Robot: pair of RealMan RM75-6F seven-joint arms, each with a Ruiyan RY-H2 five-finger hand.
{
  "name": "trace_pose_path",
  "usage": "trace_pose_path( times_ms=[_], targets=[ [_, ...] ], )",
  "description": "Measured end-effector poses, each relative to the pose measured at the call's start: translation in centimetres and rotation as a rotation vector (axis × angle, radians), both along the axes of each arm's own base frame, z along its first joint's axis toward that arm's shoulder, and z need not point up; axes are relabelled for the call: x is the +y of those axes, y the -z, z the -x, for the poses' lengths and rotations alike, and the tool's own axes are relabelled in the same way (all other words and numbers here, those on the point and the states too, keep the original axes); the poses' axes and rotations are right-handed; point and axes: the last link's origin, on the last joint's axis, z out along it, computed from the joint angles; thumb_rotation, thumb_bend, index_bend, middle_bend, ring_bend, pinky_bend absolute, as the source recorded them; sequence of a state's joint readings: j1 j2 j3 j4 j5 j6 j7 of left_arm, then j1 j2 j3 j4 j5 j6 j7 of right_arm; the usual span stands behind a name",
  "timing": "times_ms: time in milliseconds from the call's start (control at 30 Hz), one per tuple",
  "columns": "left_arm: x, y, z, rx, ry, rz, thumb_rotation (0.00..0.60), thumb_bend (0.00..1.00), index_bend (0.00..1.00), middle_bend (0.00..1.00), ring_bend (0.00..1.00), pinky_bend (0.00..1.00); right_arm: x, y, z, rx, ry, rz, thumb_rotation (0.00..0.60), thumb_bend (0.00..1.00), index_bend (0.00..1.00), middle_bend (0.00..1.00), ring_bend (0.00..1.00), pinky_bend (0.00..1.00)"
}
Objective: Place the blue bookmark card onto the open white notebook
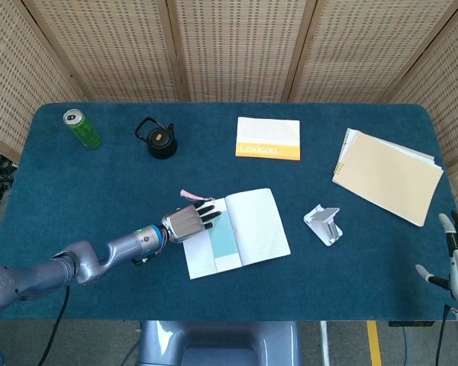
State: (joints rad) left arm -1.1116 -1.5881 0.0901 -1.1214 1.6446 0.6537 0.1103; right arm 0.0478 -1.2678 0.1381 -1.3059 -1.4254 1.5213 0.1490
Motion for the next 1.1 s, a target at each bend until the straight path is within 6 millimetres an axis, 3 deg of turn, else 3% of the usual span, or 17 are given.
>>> trace_pose_path(
  times_ms=[1100],
  targets=[
    [-0.09, -0.2, 0.08, -0.04, -0.02, 0.005, 0.6, 1.0, 0.19, 0.0, 0.0, 0.13, -0.01, 0.12, -0.09, 0.002, -0.003, -0.003, 0.6, 0.13, 0.05, 0.0, 0.0, 0.0]
  ],
)
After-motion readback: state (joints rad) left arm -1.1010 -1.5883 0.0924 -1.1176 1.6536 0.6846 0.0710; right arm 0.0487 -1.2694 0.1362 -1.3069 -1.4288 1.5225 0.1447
